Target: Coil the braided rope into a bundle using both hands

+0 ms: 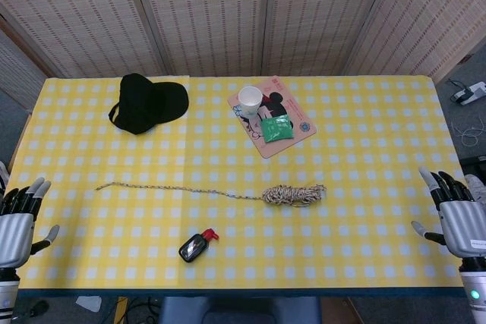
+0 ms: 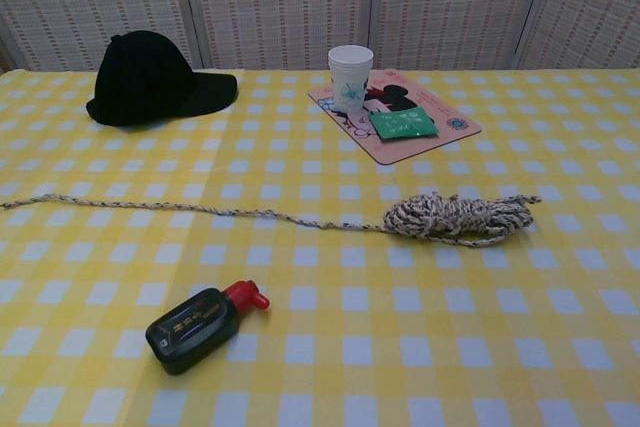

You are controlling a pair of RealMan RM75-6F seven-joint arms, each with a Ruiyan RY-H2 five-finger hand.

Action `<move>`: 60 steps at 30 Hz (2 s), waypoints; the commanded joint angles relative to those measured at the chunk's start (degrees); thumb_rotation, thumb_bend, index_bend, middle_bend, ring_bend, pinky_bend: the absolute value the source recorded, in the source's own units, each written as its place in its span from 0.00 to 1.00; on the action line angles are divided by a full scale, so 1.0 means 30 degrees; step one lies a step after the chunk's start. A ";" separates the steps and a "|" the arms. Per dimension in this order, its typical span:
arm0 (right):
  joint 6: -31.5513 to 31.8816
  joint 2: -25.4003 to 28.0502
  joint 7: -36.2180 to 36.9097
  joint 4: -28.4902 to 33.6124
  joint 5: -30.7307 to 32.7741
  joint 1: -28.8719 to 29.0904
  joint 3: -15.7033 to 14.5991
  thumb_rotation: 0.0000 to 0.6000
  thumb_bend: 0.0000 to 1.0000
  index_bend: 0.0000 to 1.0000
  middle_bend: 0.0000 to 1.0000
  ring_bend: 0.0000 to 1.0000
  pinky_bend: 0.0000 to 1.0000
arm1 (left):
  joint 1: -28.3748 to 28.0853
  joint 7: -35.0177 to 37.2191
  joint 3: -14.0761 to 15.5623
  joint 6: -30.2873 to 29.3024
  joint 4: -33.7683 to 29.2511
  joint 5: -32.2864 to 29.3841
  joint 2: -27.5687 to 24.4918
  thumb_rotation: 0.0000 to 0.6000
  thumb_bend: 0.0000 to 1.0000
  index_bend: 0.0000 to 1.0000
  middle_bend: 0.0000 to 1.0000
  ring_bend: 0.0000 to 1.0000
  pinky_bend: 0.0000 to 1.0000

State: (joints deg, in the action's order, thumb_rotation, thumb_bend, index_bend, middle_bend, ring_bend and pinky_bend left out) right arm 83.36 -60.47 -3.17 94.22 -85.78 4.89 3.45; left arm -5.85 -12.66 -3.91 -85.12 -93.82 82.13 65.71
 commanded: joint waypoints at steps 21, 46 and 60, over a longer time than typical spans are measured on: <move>-0.5493 0.0179 -0.1404 0.1872 -0.1365 0.4146 0.0253 1.00 0.12 0.15 0.26 0.13 0.19 | 0.0112 -0.0093 0.0129 -0.0305 -0.0567 0.0349 -0.0135 1.00 0.29 0.13 0.09 0.12 0.07; -1.0562 -0.6850 -0.4705 -0.2642 0.3374 0.8955 0.1412 1.00 0.16 0.24 0.21 0.14 0.21 | 0.0405 0.0443 0.0254 -0.0473 -0.0134 0.0427 -0.0075 1.00 0.29 0.17 0.09 0.12 0.07; -1.1647 -0.9263 -0.5416 -0.4785 0.5338 1.0378 0.1583 1.00 0.19 0.27 0.25 0.14 0.21 | 0.0388 0.0499 0.0247 -0.0337 -0.0017 0.0343 -0.0068 1.00 0.29 0.17 0.09 0.11 0.07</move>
State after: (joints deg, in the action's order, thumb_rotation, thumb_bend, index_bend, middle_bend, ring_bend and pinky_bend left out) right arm 48.42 -88.00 -19.23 80.04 -69.97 35.81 8.23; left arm -4.70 -11.18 -3.16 -86.12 -93.89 83.18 65.53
